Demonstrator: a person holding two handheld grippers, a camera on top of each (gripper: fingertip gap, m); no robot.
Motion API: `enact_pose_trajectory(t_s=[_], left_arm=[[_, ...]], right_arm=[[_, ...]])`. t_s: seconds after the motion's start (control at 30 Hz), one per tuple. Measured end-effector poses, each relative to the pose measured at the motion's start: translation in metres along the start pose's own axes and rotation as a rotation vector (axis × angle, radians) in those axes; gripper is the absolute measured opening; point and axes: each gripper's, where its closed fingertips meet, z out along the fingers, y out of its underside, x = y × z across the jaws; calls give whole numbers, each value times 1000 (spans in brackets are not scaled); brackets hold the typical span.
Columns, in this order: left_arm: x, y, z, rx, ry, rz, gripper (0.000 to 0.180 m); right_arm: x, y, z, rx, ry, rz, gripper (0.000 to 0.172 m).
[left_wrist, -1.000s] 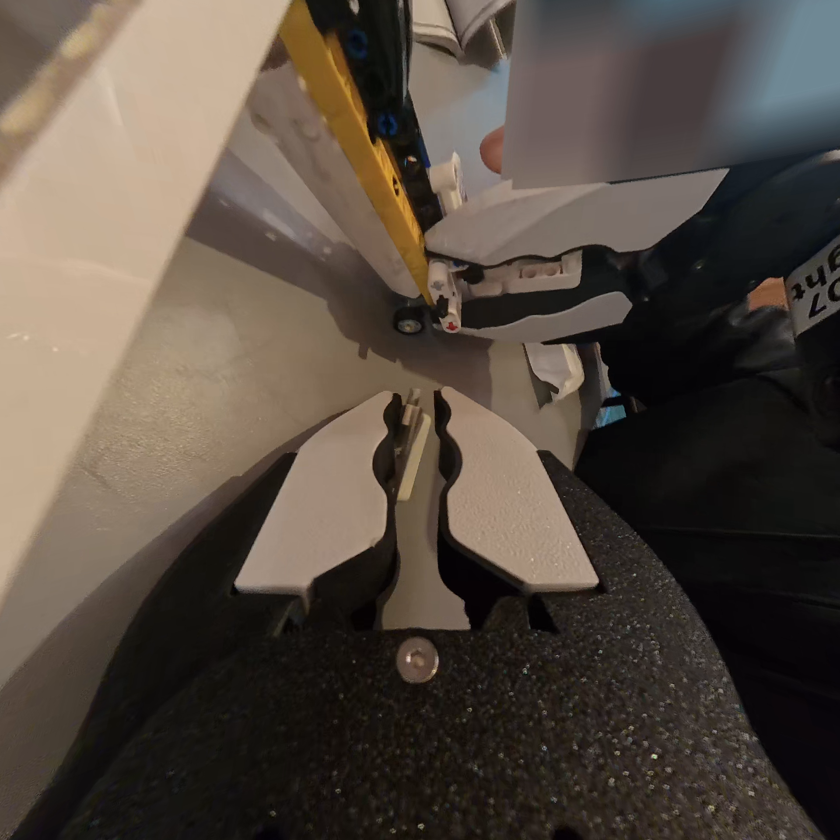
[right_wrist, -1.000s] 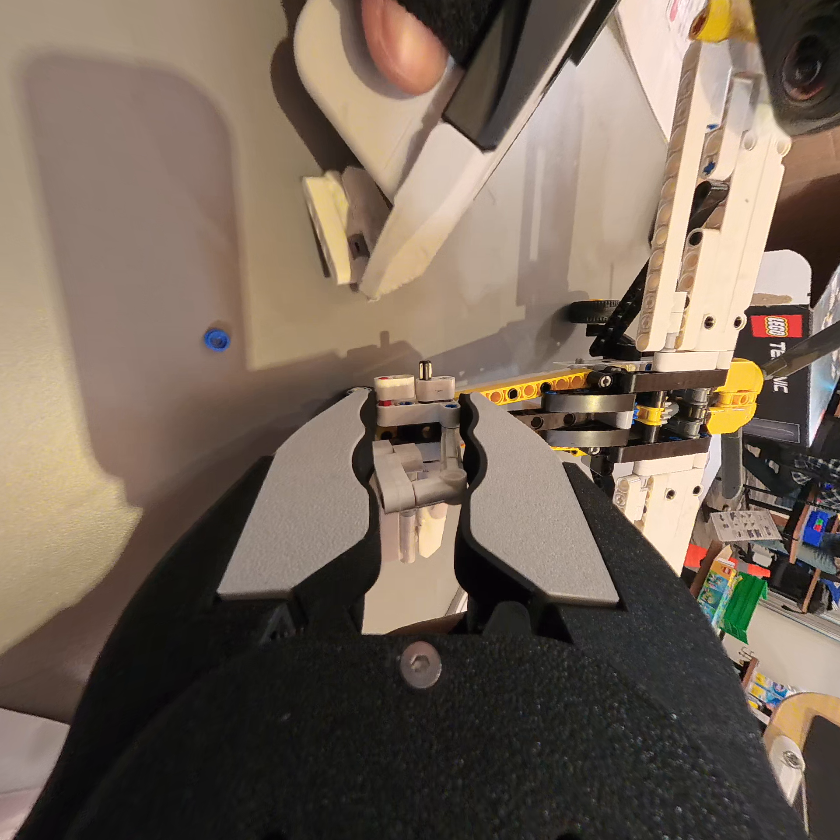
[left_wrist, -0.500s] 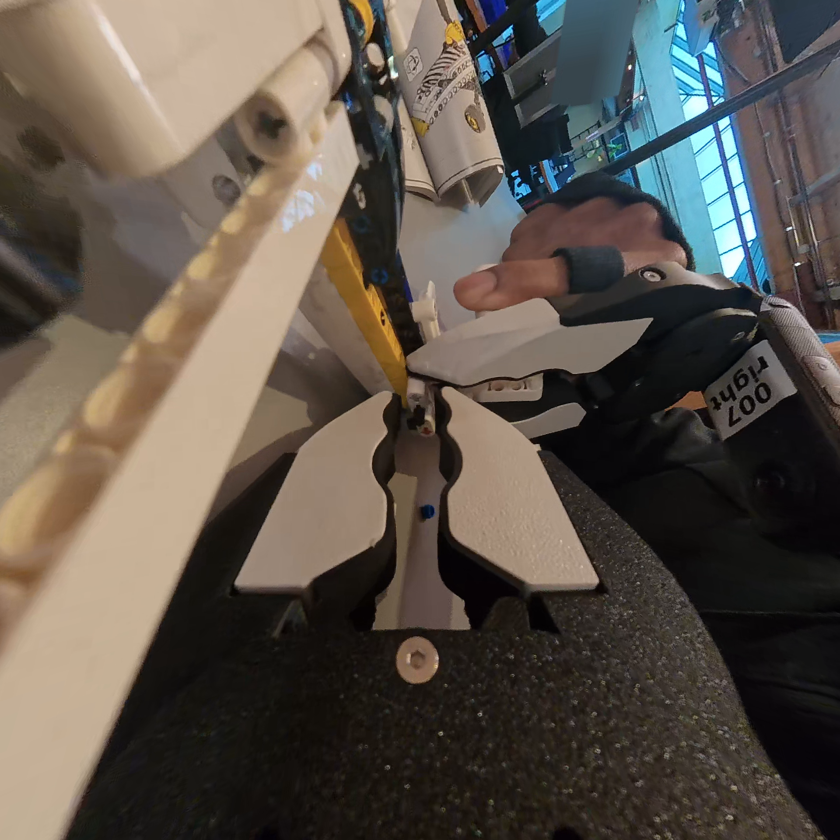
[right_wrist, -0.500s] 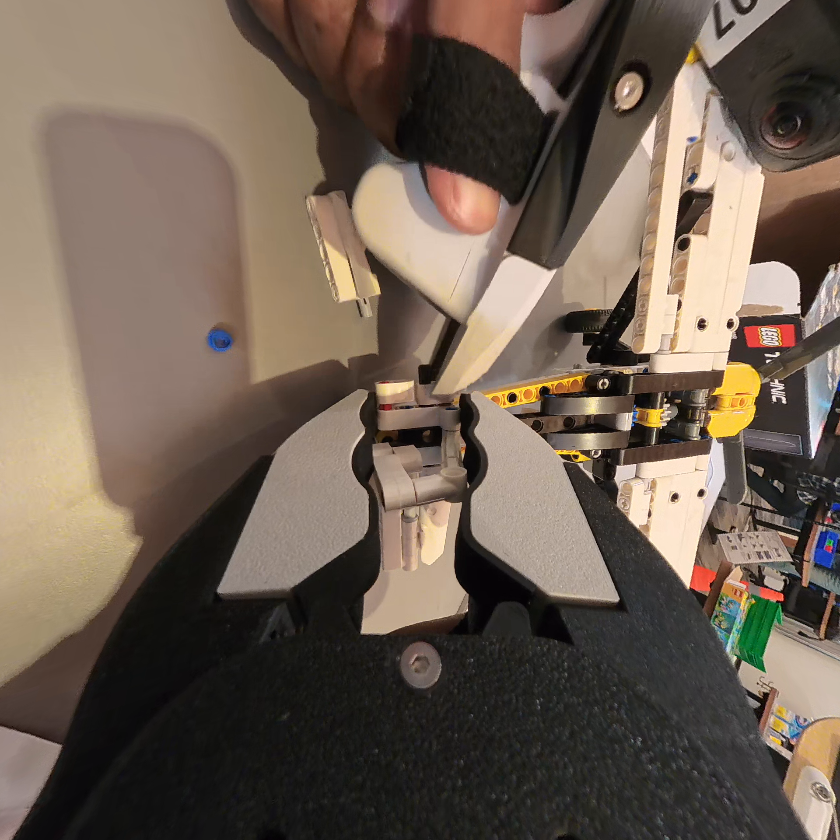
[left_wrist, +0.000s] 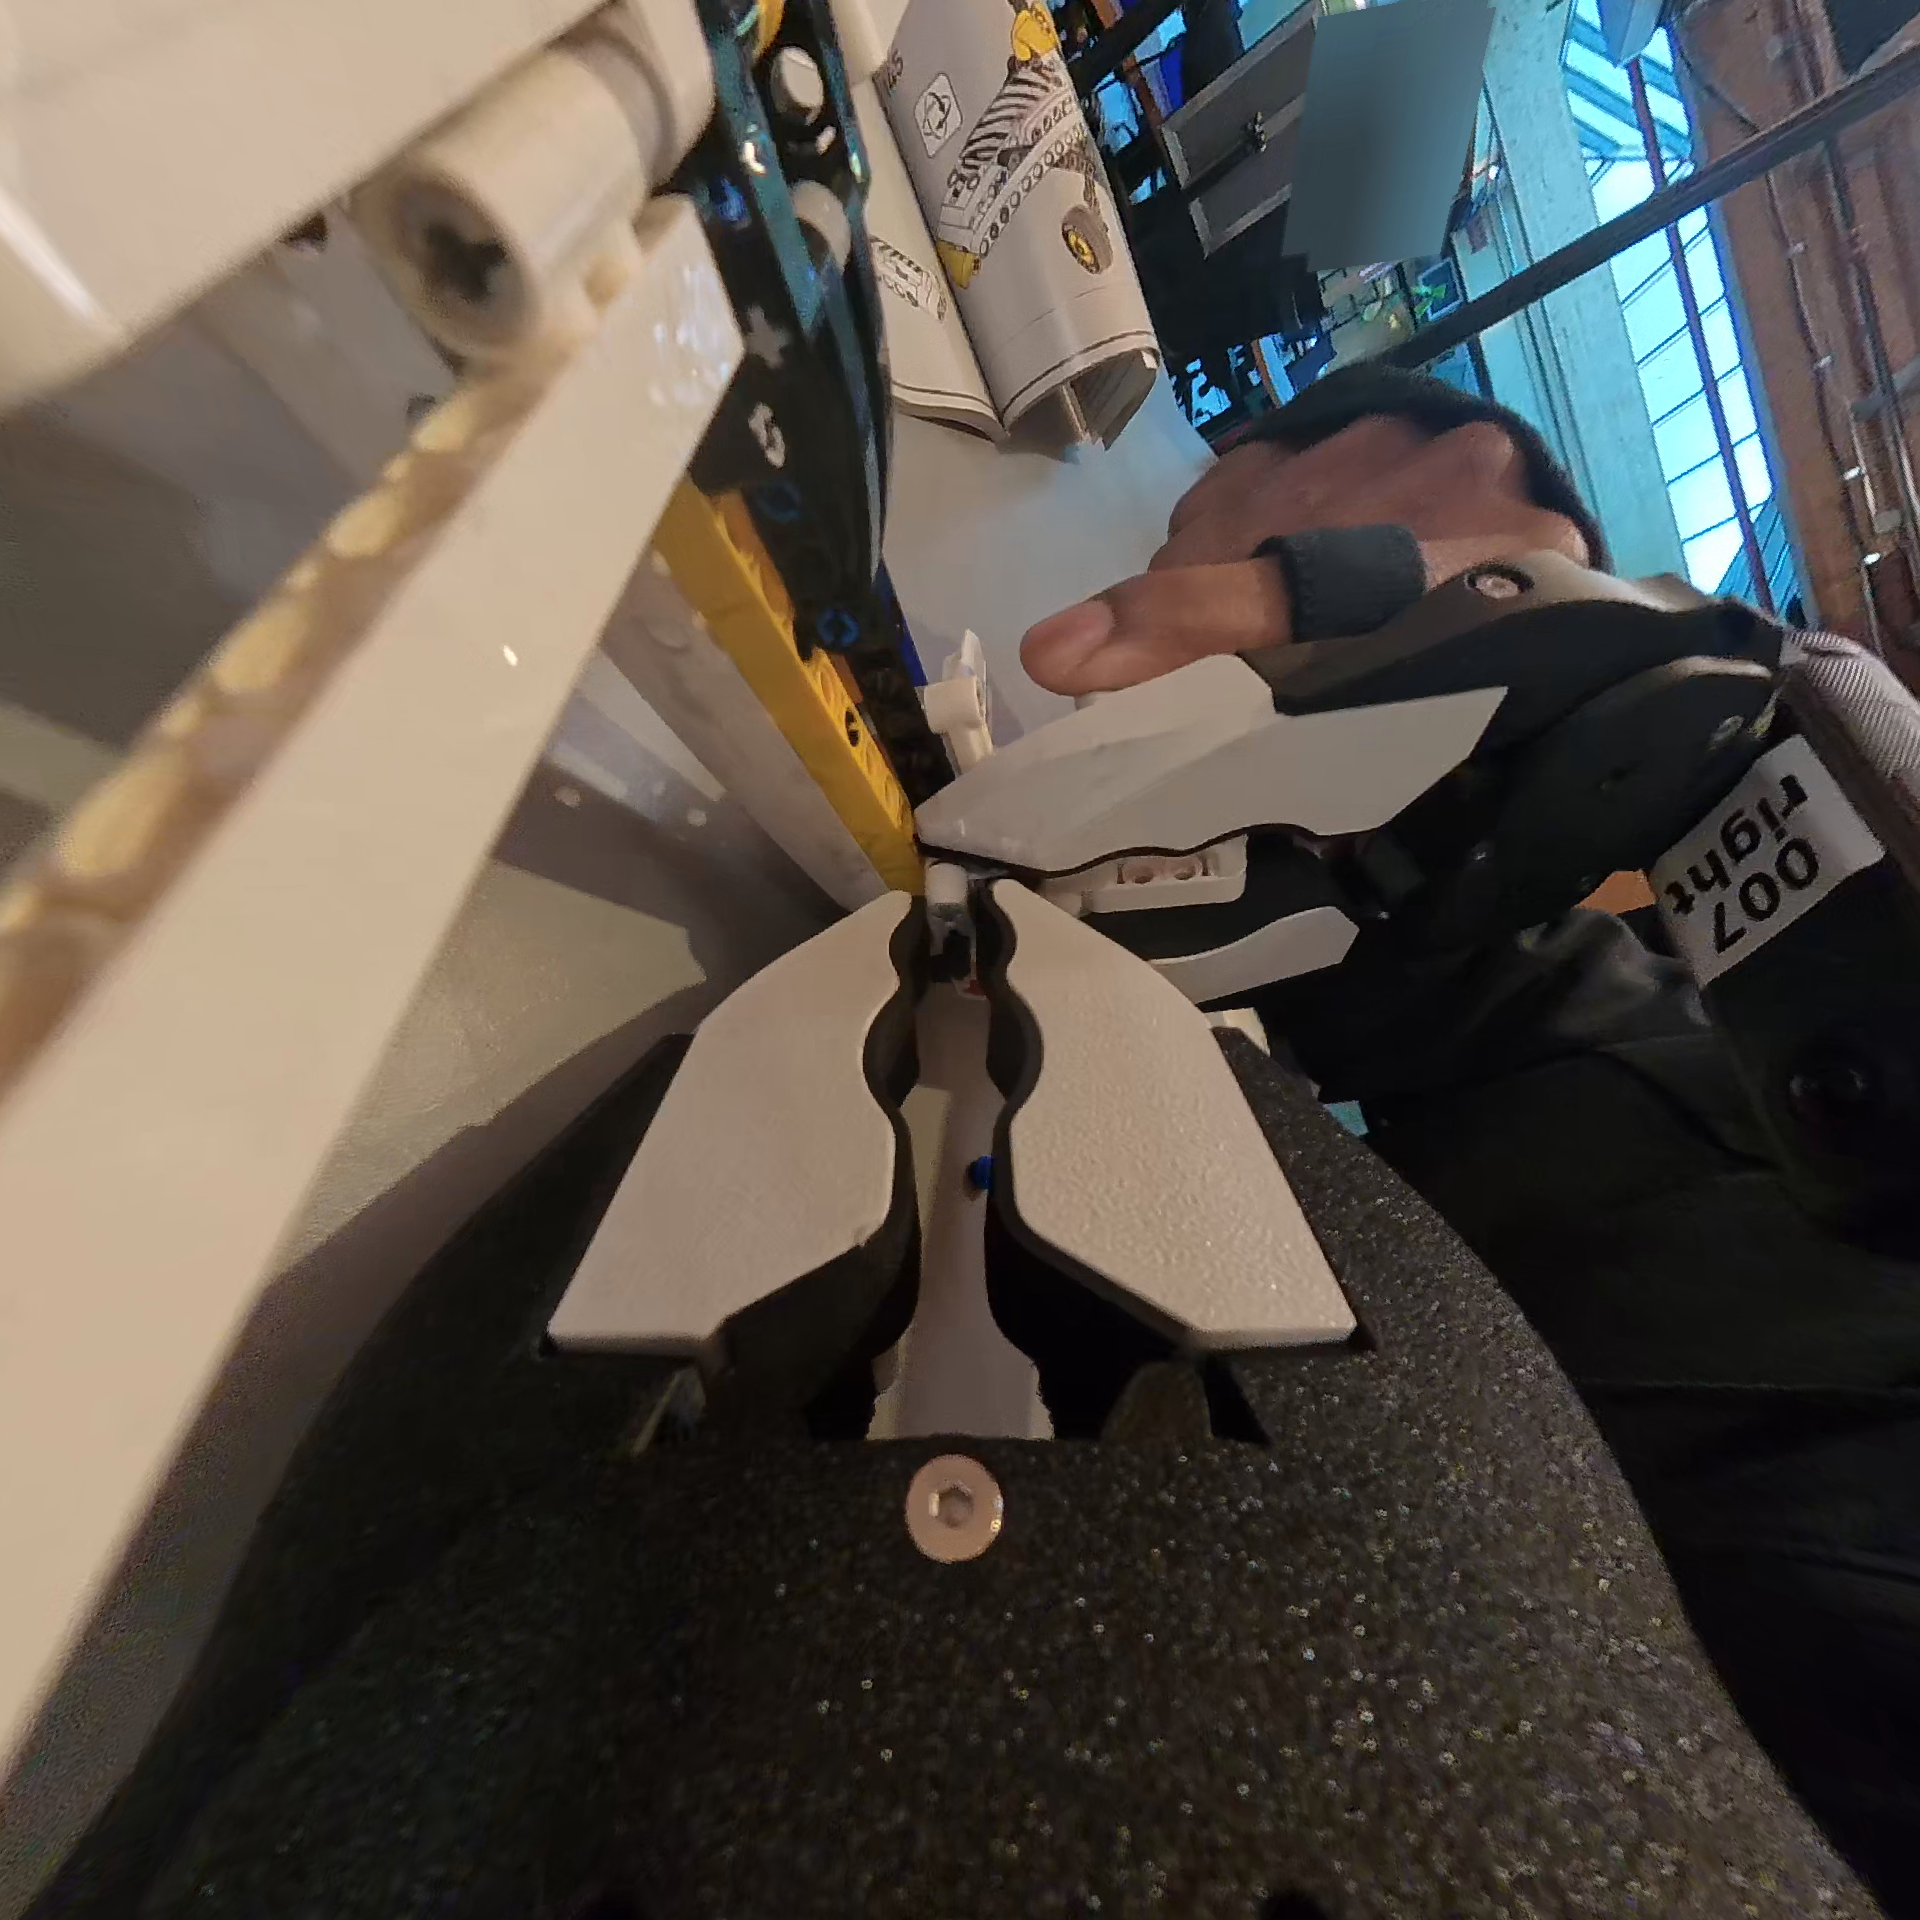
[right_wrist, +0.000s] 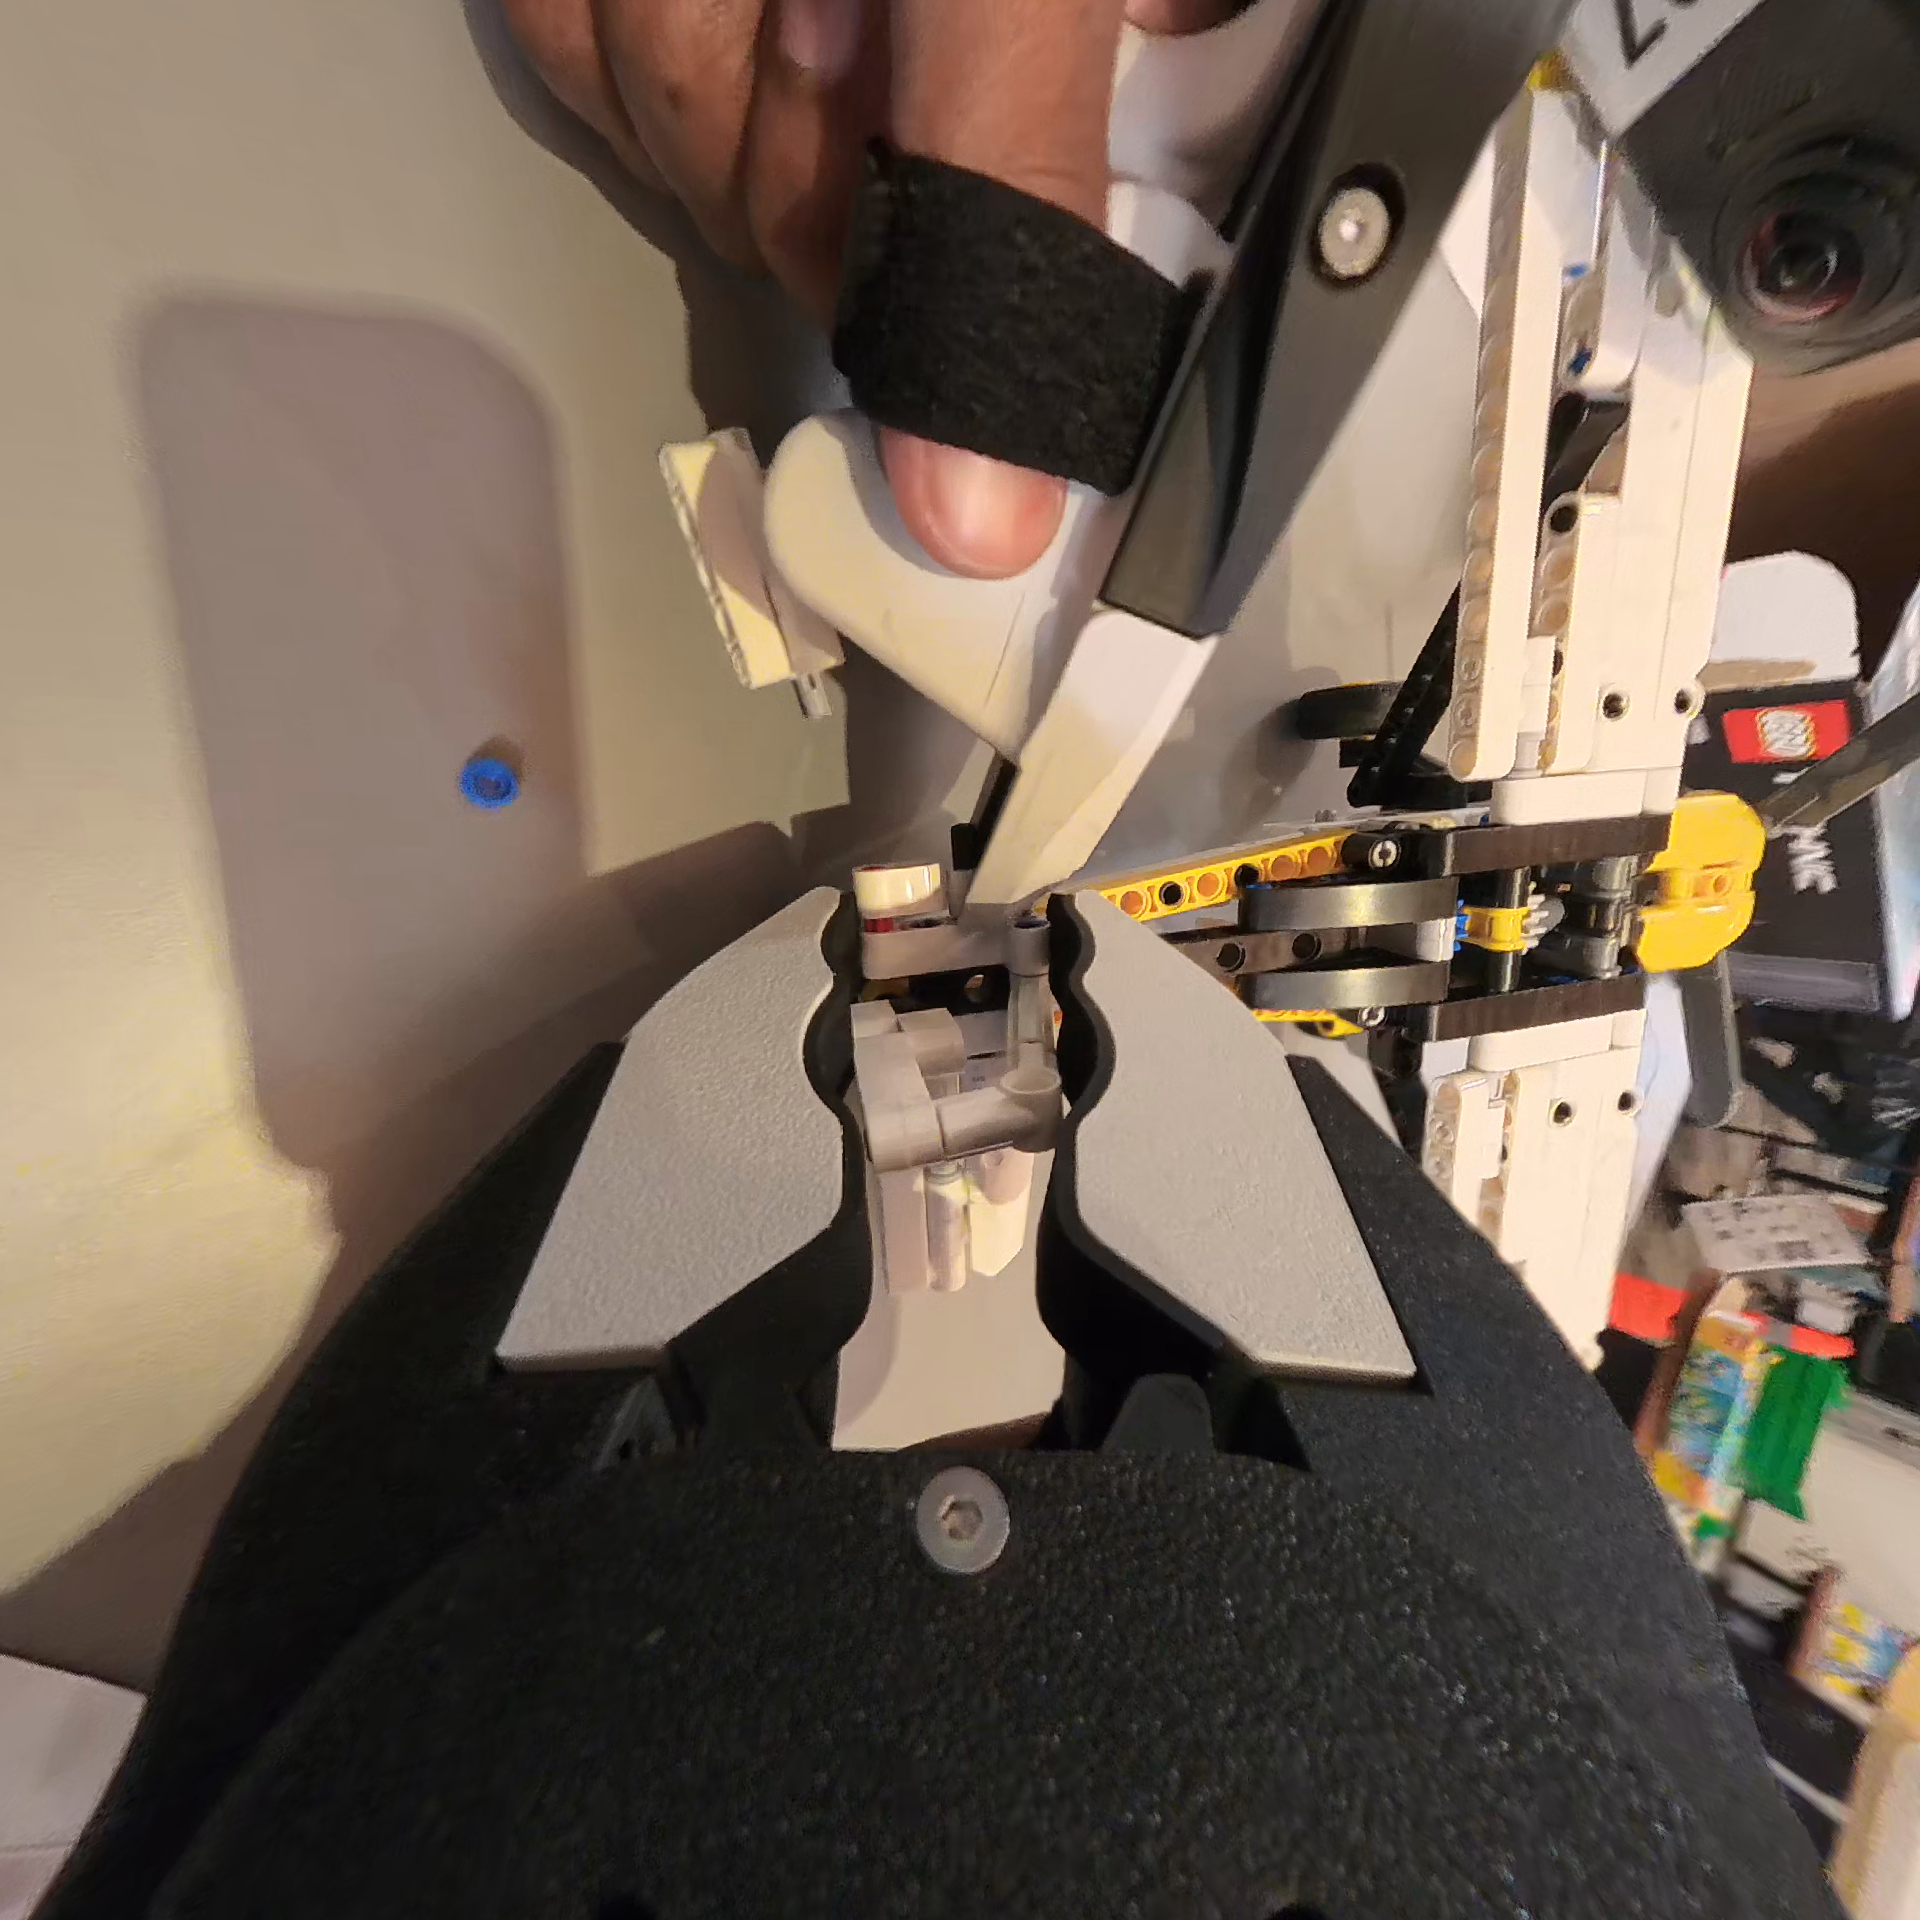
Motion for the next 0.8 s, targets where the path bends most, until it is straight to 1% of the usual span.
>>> enact_pose_trajectory(t_s=[0.27, 0.47, 0.8], left_arm=[[2, 5, -3, -87, 29, 74, 9], [1, 5, -6, -67, 43, 23, 9], [3, 9, -10, -92, 61, 40, 9]], right_arm=[[-3, -1, -1, 18, -22, -14, 36], [-2, -1, 0, 22, -15, -6, 36], [-3, -2, -1, 29, -21, -20, 36]])
